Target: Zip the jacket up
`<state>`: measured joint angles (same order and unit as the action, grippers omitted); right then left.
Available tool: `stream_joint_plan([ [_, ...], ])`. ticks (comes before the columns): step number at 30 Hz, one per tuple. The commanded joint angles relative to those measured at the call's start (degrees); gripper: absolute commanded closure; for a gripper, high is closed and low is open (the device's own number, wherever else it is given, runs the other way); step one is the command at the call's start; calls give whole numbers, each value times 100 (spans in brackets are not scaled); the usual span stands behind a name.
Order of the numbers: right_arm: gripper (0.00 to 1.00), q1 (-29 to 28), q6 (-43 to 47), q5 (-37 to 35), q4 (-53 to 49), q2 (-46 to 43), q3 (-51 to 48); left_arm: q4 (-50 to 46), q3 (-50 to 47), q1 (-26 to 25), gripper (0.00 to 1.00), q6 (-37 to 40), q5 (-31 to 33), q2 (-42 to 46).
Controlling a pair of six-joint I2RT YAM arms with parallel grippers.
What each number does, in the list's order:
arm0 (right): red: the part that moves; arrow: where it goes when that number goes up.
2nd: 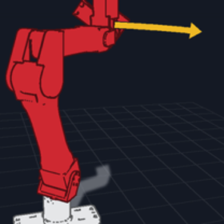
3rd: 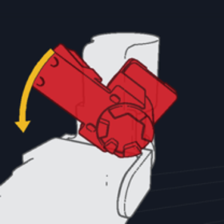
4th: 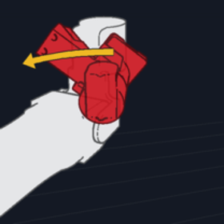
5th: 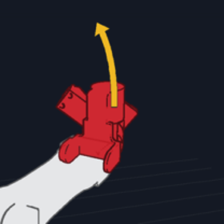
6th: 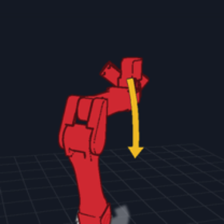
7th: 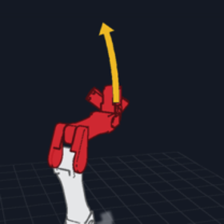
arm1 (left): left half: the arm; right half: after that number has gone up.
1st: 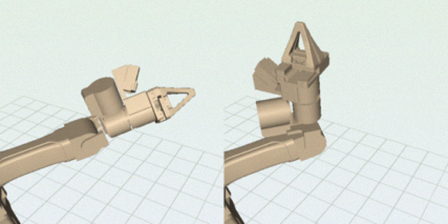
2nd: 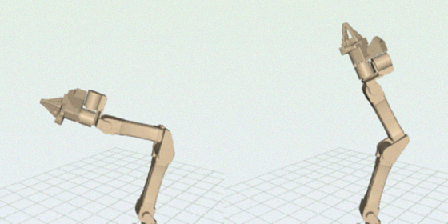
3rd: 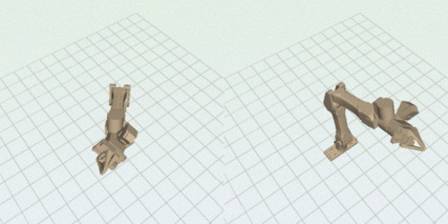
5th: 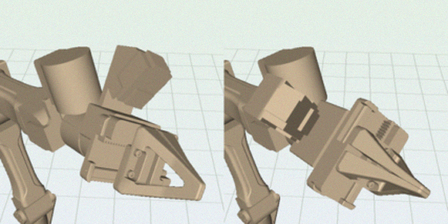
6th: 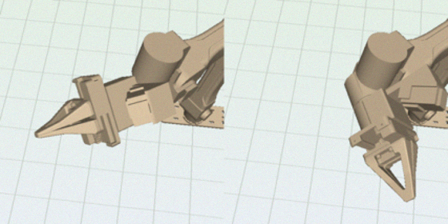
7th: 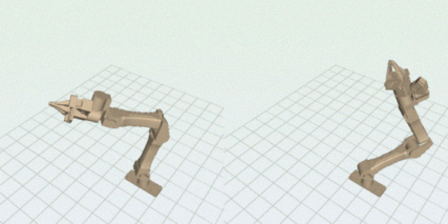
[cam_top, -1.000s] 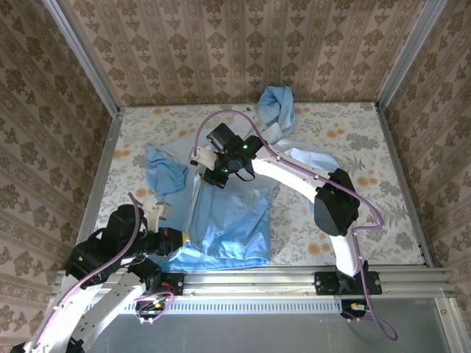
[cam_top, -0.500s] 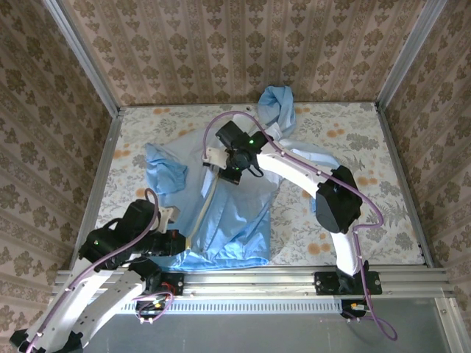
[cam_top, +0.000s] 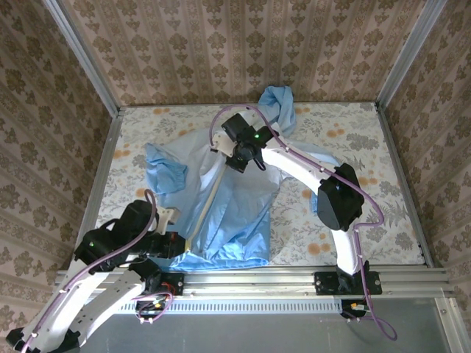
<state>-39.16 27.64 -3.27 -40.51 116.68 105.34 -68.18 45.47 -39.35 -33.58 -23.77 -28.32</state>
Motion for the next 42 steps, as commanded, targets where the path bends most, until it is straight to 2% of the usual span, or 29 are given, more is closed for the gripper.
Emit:
stream_joint_plan([
  [1, 100, 248, -219, -820, 358, 223, 400, -884, 120, -77, 100, -73, -184, 162],
  [14, 100, 695, -435, -768, 23, 873, 1476, -1339, 170, -77, 100, -271, 383, 228],
  [25, 100, 962, -455, -560, -12, 1338, 1876, -1316, 276, -81, 100, -378, 280, 452],
  [30, 100, 963, -448, 68, 151, 1317, 1627, -1242, 380, -80, 100, -351, 241, 529],
  [37, 100, 778, -710, 1348, 946, 1076, 648, -1005, 573, -81, 100, -342, 284, 459],
  [42, 100, 679, -872, 1427, 1309, 1286, 560, -1004, 791, -80, 100, -307, 286, 454],
])
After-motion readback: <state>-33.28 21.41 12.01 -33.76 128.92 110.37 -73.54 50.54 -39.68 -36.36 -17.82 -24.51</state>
